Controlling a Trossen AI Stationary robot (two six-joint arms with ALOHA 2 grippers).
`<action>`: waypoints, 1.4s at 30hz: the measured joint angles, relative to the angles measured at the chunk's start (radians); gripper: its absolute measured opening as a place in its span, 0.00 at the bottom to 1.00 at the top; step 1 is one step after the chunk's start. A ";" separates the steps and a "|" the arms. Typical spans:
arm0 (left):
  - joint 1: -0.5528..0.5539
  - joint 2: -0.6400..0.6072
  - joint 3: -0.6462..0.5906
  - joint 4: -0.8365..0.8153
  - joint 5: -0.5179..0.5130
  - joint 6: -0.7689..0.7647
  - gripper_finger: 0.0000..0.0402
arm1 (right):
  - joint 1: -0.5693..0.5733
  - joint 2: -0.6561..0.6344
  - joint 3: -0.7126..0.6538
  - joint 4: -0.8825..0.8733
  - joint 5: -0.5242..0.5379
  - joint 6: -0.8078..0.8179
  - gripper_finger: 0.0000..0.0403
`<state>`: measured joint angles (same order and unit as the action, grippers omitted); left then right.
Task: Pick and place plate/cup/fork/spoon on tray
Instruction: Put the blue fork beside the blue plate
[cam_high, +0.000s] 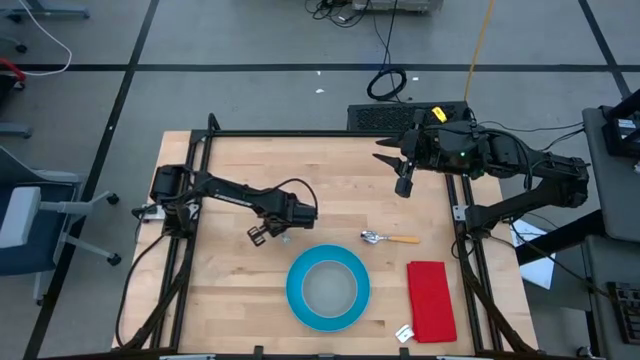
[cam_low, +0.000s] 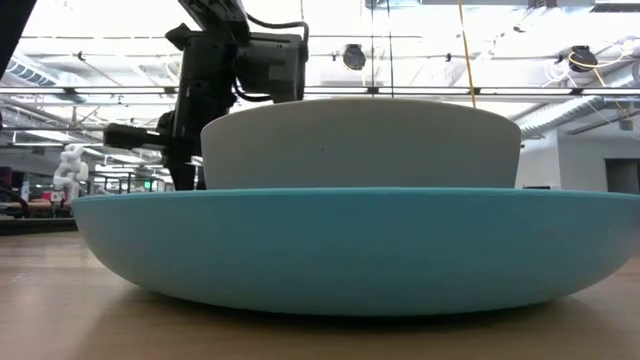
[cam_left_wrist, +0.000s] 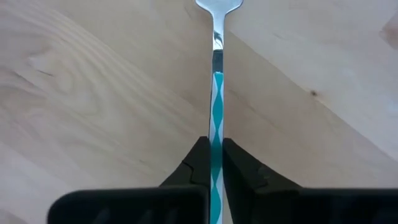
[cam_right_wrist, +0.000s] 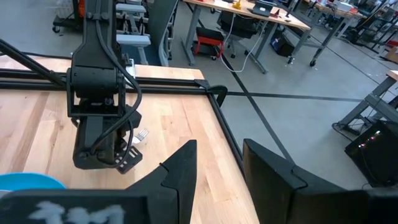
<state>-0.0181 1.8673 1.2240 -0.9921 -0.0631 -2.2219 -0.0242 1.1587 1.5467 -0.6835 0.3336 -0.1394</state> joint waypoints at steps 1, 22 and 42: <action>0.000 -0.003 0.000 -0.008 0.004 0.003 0.03 | 0.000 0.000 0.000 -0.002 0.000 0.000 0.30; -0.104 -0.148 0.002 -0.138 0.020 0.013 0.06 | 0.000 0.000 0.000 0.002 0.000 0.001 0.30; -0.335 -0.145 0.002 -0.121 0.066 -0.112 0.07 | 0.000 0.000 0.000 0.011 0.000 0.024 0.30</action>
<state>-0.3533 1.7226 1.2259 -1.1132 0.0033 -2.3341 -0.0242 1.1584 1.5467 -0.6722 0.3336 -0.1150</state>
